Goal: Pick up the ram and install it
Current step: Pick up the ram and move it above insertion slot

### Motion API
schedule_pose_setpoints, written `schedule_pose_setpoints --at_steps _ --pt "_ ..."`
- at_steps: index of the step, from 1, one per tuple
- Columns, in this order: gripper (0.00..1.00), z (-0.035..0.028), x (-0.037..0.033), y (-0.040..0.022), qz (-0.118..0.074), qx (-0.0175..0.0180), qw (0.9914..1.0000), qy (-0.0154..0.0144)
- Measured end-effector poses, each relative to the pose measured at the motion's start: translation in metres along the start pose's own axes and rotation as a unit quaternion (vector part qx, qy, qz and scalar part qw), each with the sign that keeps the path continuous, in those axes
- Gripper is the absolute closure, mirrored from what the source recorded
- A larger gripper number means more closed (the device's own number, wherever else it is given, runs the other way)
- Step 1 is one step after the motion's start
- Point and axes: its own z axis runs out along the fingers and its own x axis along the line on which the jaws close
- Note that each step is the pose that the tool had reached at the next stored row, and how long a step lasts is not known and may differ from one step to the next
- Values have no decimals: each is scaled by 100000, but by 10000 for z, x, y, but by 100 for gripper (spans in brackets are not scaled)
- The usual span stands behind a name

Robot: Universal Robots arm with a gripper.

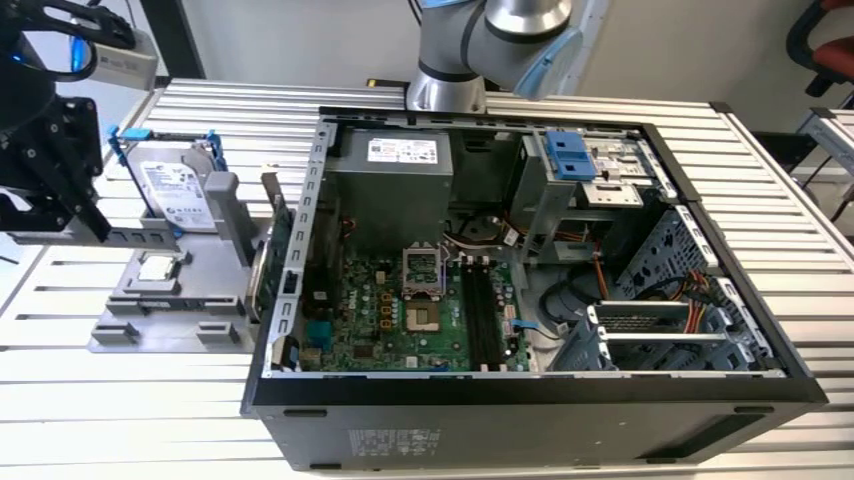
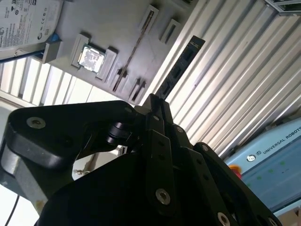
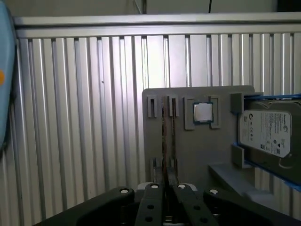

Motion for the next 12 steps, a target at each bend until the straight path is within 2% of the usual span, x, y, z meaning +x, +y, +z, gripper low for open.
schedule_pose_setpoints --at_steps 12 --pt "100 -102 -5 0 0 2 100000 -3"
